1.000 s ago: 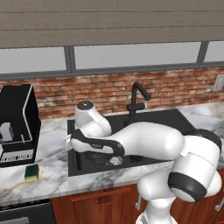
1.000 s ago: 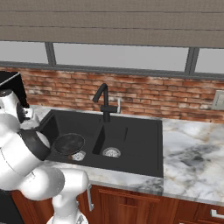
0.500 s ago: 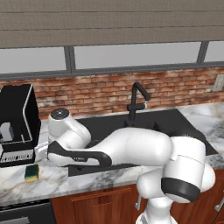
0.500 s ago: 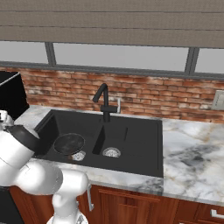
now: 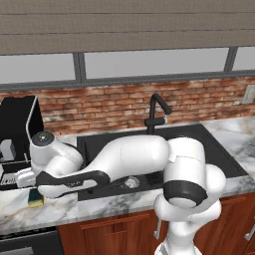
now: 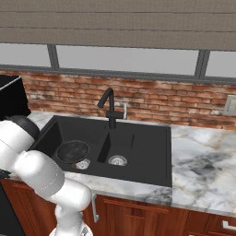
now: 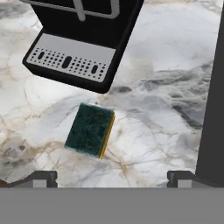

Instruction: Pick the pan and sponge and place them into the sink. Then turn on the water.

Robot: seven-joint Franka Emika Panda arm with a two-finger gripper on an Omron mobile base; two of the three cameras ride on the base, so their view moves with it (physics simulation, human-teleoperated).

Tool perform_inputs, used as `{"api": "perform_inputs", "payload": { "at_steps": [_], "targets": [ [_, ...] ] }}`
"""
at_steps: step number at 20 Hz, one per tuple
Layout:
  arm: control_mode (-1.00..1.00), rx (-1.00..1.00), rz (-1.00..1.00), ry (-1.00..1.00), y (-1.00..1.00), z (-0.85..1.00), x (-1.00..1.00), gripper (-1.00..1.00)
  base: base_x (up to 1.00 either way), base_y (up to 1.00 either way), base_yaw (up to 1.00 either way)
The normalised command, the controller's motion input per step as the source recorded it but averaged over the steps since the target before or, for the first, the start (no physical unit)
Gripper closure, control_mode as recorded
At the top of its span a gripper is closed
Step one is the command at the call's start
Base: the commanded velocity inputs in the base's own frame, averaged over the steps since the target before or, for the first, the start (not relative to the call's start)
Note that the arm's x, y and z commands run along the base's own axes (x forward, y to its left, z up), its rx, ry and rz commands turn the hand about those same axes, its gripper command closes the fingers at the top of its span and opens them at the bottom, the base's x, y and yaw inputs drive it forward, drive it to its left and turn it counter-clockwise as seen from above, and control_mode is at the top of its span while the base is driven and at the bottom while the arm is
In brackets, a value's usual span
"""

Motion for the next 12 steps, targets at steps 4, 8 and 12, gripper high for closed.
{"api": "perform_inputs", "payload": {
  "at_steps": [4, 8, 12],
  "targets": [
    [-1.0, 0.0, -0.17, 0.0, 0.37, -0.17, 0.0, -1.0, 0.0, 0.0, 0.0],
    [-1.0, 0.0, -0.14, 0.01, 0.1, -0.35, 0.0, -1.0, 0.0, 0.0, 0.0],
    [-1.0, 0.0, -0.11, 0.03, 0.13, -0.49, 0.01, -1.0, 0.0, 0.0, 0.0]
  ]
}}
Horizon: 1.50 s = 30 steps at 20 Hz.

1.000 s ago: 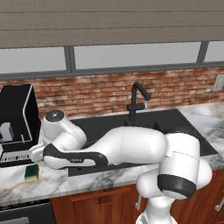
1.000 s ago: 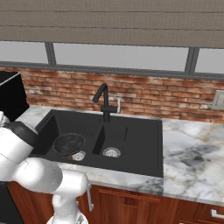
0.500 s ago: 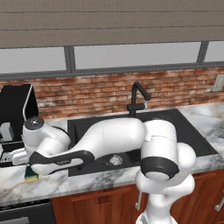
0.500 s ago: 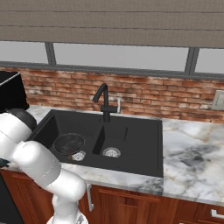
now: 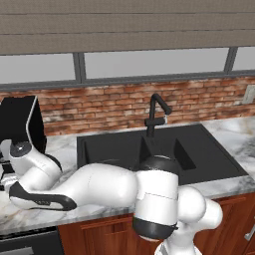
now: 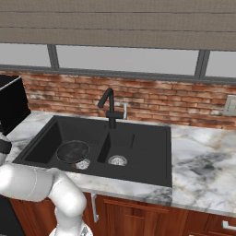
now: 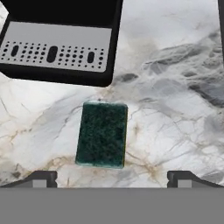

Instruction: Pick the pan and sponge and place them into the sink. Then turn on the water.

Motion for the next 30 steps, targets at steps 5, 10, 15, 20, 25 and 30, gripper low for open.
{"api": "perform_inputs", "payload": {
  "at_steps": [5, 10, 15, 20, 25, 30],
  "targets": [
    [-1.0, 0.0, -0.06, 0.03, 0.03, -0.42, 0.07, -1.0, 0.0, 0.0, 0.0],
    [-1.0, 0.0, -0.02, 0.02, 0.0, -0.4, 0.05, -1.0, 0.0, 0.0, 0.0],
    [-1.0, 0.0, 0.0, 0.02, 0.0, -0.44, 0.12, -1.0, 0.0, 0.0, 0.0],
    [-1.0, 0.0, 0.0, 0.0, 0.0, -0.44, 0.1, -1.0, 0.0, 0.0, 0.0],
    [-1.0, 0.0, 0.0, 0.0, 0.0, -0.31, 0.15, -1.0, 0.0, 0.0, 0.0],
    [-1.0, 0.0, 0.0, 0.0, 0.01, -0.12, 0.09, 1.0, 0.0, 0.0, 0.0]
  ]
}}
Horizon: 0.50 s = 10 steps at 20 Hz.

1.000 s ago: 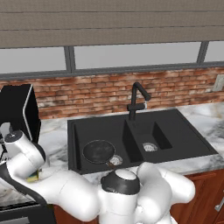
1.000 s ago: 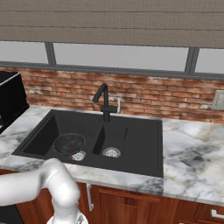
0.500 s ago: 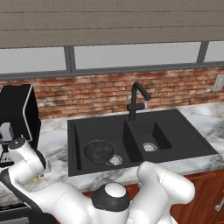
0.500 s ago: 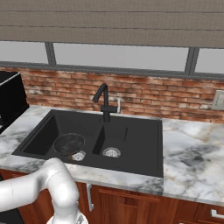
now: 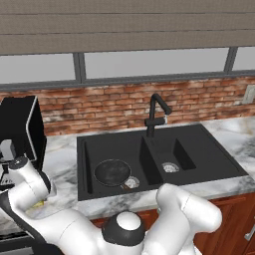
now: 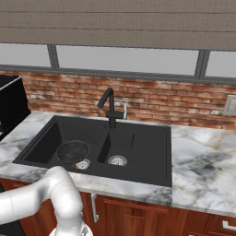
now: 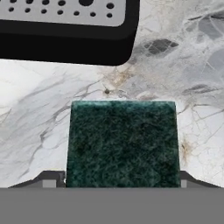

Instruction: Pick the pan and sponge and place them into the sink. Then turn on the water.

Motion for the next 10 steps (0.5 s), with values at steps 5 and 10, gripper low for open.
{"api": "perform_inputs", "payload": {
  "at_steps": [5, 10],
  "targets": [
    [-1.0, 0.01, 0.0, 0.0, -0.14, 0.0, 0.04, 1.0, 0.0, 0.0, 0.0],
    [-1.0, 0.07, 0.0, 0.0, -0.8, 0.11, 0.0, 1.0, 0.0, 0.0, 0.0]
  ]
}}
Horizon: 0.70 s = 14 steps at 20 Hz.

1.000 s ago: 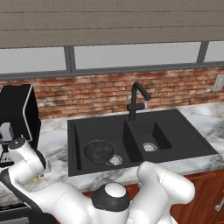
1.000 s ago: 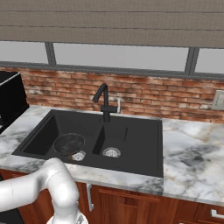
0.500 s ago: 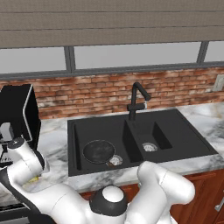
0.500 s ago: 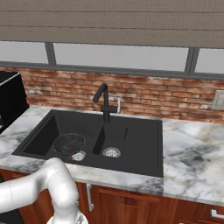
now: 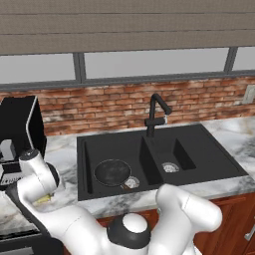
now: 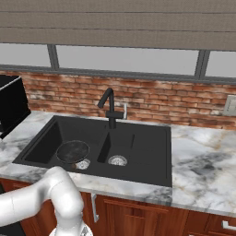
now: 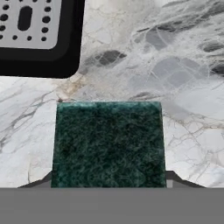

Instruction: Pick the pan and sponge and place them into the sink. Then turn on the water.

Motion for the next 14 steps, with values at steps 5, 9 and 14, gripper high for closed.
{"api": "perform_inputs", "payload": {
  "at_steps": [5, 9, 14],
  "targets": [
    [-1.0, 0.04, 0.0, -0.01, -1.0, 0.31, 0.0, 1.0, 0.0, 0.0, 0.0],
    [-1.0, 0.0, 0.0, 0.0, -1.0, 0.25, 0.01, 1.0, 0.0, 0.0, 0.0],
    [-1.0, 0.0, 0.0, 0.0, -1.0, 0.18, 0.03, 1.0, 0.0, 0.0, 0.0]
  ]
}}
